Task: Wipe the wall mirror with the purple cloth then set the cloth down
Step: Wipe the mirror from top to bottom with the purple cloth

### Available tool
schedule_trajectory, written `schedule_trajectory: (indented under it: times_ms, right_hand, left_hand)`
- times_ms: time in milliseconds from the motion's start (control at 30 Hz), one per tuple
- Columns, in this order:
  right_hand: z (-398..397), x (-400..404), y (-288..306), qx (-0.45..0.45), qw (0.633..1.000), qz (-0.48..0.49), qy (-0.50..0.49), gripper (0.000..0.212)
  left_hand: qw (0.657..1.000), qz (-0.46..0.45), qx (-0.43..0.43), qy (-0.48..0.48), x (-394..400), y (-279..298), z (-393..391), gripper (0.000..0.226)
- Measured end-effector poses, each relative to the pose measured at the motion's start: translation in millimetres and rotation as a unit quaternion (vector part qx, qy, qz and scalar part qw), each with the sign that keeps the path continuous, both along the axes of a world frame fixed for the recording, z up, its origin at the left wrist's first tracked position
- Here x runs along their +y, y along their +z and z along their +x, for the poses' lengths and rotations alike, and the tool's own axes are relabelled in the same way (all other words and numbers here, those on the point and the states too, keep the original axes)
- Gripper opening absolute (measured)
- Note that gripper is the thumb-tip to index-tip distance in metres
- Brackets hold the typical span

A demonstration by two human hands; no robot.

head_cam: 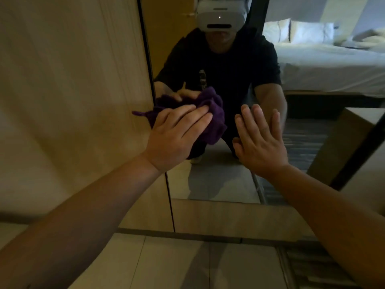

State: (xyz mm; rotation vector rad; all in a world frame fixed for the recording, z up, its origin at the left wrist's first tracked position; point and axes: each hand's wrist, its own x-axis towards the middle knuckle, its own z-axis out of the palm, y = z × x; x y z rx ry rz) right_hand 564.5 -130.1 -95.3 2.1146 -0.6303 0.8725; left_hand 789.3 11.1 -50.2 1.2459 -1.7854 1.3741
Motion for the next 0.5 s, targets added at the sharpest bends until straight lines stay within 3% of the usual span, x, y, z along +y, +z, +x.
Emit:
schedule_trajectory:
  times_ms: [200, 367, 500]
  right_hand:
    - [5, -9, -2, -0.055, 0.996, -0.06, 0.045, 0.068]
    - [5, -12, -6, -0.067, 0.993, -0.087, 0.047, 0.067]
    - [5, -13, -7, -0.077, 0.992, -0.091, 0.049, 0.068]
  left_hand:
    - [0.996, -0.076, -0.028, -0.044, -15, 24, -2, 0.036]
    - [0.996, -0.048, -0.071, -0.002, -32, -19, 15, 0.032]
    - [0.996, -0.076, -0.041, -0.014, -41, -54, 15, 0.034]
